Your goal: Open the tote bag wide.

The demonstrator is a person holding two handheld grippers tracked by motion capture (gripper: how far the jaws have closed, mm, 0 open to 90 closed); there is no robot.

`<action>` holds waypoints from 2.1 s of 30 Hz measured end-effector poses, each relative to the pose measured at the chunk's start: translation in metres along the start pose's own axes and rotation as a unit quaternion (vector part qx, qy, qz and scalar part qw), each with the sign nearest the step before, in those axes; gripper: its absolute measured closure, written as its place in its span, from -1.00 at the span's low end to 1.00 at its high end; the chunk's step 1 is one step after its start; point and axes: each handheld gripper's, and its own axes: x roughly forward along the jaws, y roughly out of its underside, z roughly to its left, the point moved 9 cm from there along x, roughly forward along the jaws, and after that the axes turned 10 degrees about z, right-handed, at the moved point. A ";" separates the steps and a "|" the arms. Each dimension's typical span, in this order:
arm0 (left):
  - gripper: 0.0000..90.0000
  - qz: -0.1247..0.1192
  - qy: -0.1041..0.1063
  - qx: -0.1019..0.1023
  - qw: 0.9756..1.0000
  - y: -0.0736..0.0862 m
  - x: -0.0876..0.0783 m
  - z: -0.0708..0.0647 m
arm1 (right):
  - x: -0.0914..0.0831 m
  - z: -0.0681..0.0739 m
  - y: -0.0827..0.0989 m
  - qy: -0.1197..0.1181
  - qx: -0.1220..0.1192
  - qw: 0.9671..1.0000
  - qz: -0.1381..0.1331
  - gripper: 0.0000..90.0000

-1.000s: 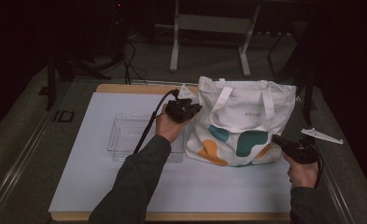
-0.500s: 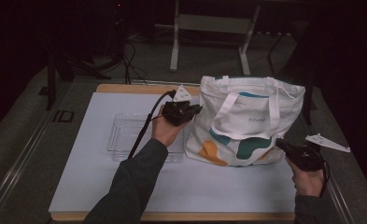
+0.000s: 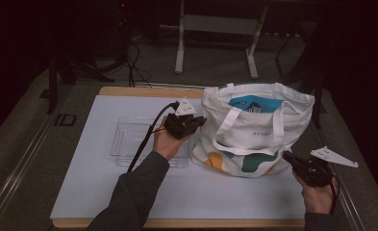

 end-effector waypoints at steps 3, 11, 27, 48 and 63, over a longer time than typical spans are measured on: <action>0.96 0.003 0.000 0.002 1.000 0.004 0.003 -0.004 | 0.003 0.002 0.007 0.005 -0.006 1.000 0.009 1.00; 0.96 0.019 0.000 0.009 1.000 0.017 0.010 -0.008 | 0.008 0.003 0.023 0.002 -0.007 1.000 0.020 1.00; 0.96 0.033 0.008 0.015 0.999 0.042 0.015 -0.020 | 0.021 0.005 0.060 0.001 -0.011 0.998 0.057 1.00; 0.96 0.078 0.017 -0.002 0.997 0.067 0.032 -0.023 | 0.041 -0.002 0.082 0.013 -0.001 0.995 0.097 1.00; 0.31 0.029 0.022 -0.003 0.999 0.054 0.013 -0.018 | 0.016 -0.001 0.060 0.012 -0.011 0.998 0.067 0.04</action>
